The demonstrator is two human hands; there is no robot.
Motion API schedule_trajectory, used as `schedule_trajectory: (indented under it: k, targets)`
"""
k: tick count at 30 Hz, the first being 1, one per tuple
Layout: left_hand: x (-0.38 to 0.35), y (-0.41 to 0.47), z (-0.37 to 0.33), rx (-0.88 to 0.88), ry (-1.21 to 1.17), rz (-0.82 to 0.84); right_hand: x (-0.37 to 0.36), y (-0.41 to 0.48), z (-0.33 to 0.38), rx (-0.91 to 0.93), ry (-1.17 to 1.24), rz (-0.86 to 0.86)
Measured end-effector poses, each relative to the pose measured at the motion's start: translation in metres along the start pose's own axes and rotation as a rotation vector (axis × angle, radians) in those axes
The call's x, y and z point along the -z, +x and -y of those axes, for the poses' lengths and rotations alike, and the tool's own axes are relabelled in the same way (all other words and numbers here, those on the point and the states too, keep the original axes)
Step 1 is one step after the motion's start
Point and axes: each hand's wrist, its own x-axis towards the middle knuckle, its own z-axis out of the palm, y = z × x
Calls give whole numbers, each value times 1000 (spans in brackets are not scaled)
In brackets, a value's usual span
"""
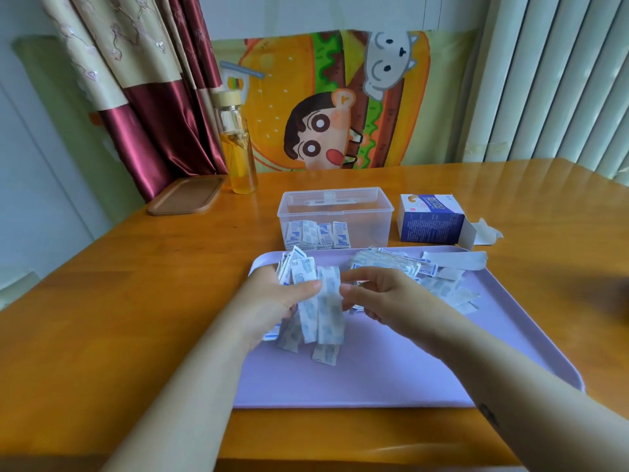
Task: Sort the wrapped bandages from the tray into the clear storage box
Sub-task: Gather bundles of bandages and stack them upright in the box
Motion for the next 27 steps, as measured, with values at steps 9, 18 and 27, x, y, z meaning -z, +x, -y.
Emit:
schedule_trajectory:
  k: [9, 18, 27]
  targets:
    - [17, 22, -1, 34, 506, 53, -15, -18, -1, 133, -678, 17]
    - [14, 15, 16, 77, 666, 79, -31, -6, -11, 288, -865, 66]
    - [19, 10, 4, -69, 325, -88, 35, 33, -13, 112, -903, -296]
